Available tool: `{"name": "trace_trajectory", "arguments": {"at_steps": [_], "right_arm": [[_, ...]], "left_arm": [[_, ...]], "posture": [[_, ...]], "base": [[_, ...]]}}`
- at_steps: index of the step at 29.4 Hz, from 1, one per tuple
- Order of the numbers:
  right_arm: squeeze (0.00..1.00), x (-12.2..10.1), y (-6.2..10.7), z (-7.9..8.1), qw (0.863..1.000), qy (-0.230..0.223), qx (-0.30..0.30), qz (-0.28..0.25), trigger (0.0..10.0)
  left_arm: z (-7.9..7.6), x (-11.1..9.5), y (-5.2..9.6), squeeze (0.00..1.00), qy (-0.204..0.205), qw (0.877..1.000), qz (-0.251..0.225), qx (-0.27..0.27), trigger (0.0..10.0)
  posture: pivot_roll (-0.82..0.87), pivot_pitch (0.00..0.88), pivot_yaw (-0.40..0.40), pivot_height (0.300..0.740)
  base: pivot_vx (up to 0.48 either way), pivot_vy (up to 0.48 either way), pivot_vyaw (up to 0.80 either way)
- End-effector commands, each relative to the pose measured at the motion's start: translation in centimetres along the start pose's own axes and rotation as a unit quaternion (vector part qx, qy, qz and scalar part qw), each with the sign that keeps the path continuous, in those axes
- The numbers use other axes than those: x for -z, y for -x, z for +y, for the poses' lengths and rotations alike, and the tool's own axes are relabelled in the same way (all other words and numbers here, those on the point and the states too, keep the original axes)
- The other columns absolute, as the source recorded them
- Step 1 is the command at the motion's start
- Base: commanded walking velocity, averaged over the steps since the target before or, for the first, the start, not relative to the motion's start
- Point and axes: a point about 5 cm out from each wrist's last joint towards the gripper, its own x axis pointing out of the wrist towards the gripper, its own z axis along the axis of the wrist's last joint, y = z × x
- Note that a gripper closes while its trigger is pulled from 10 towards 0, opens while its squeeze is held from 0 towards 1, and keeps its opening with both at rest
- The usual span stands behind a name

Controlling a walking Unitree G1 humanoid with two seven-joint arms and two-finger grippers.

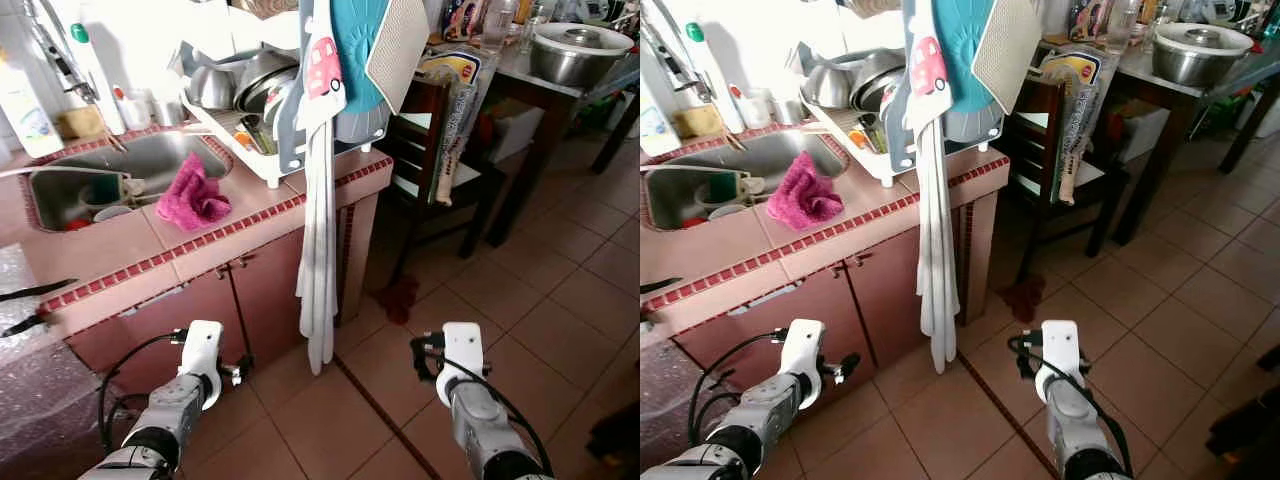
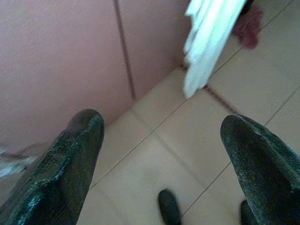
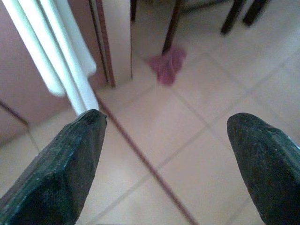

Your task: Kitchen organization

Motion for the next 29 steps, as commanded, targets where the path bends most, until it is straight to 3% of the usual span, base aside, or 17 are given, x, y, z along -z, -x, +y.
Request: {"name": "trace_trajectory", "arguments": {"at_steps": [1, 5, 8, 13, 15, 21, 24, 29], "right_arm": [[0.00, 0.6, 0.0, -0.2, 1.000, -0.005, 0.003, 0.023, 10.0], [0.00, 1.9, 0.3, -0.1, 0.998, -0.004, -0.002, 0.061, 10.0], [0.00, 2.7, 0.5, 0.0, 0.996, -0.008, -0.004, 0.087, 10.0], [0.00, 4.6, 1.2, 0.2, 0.991, 0.031, -0.018, 0.129, 10.0], [0.00, 5.2, 1.5, 0.2, 0.989, 0.054, -0.026, 0.138, 10.0], [0.00, 7.0, 2.4, 0.1, 0.983, 0.069, -0.035, 0.169, 10.0], [0.00, 9.0, 3.5, -0.5, 0.976, 0.082, -0.034, 0.201, 10.0], [0.00, 10.1, 4.2, -1.0, 0.971, 0.097, -0.034, 0.217, 10.0]], "left_arm": [[0.6, 1.6, 0.3, 0.00, -0.023, 0.999, 0.037, -0.020, 10.0], [1.0, 3.6, 0.8, 0.00, -0.031, 0.995, 0.085, -0.039, 10.0], [1.1, 4.7, 1.1, 0.00, -0.014, 0.993, 0.108, -0.052, 10.0], [1.2, 5.7, 1.4, 0.00, 0.025, 0.991, 0.115, -0.070, 10.0], [1.2, 5.7, 1.4, 0.00, 0.022, 0.991, 0.113, -0.072, 10.0], [1.5, 6.4, 1.7, 0.00, 0.020, 0.989, 0.122, -0.076, 10.0], [2.1, 7.5, 2.3, 0.00, 0.013, 0.986, 0.144, -0.084, 10.0], [2.4, 8.0, 2.5, 0.00, 0.012, 0.984, 0.154, -0.088, 10.0]], "posture": [[0.01, 0.000, 0.009, 0.740], [0.00, 0.000, 0.011, 0.740], [0.01, 0.000, 0.006, 0.740], [0.01, 0.000, -0.002, 0.740], [0.02, 0.000, -0.003, 0.740], [0.02, 0.000, 0.000, 0.740], [0.02, 0.000, 0.005, 0.740], [0.02, 0.000, 0.009, 0.740]], "base": [[0.000, 0.000, 0.00], [0.000, 0.000, 0.00], [0.000, 0.000, 0.00], [0.000, 0.000, 0.00], [0.000, 0.000, 0.00], [0.000, 0.000, 0.00], [0.000, 0.000, 0.00], [0.000, 0.000, 0.00]]}}
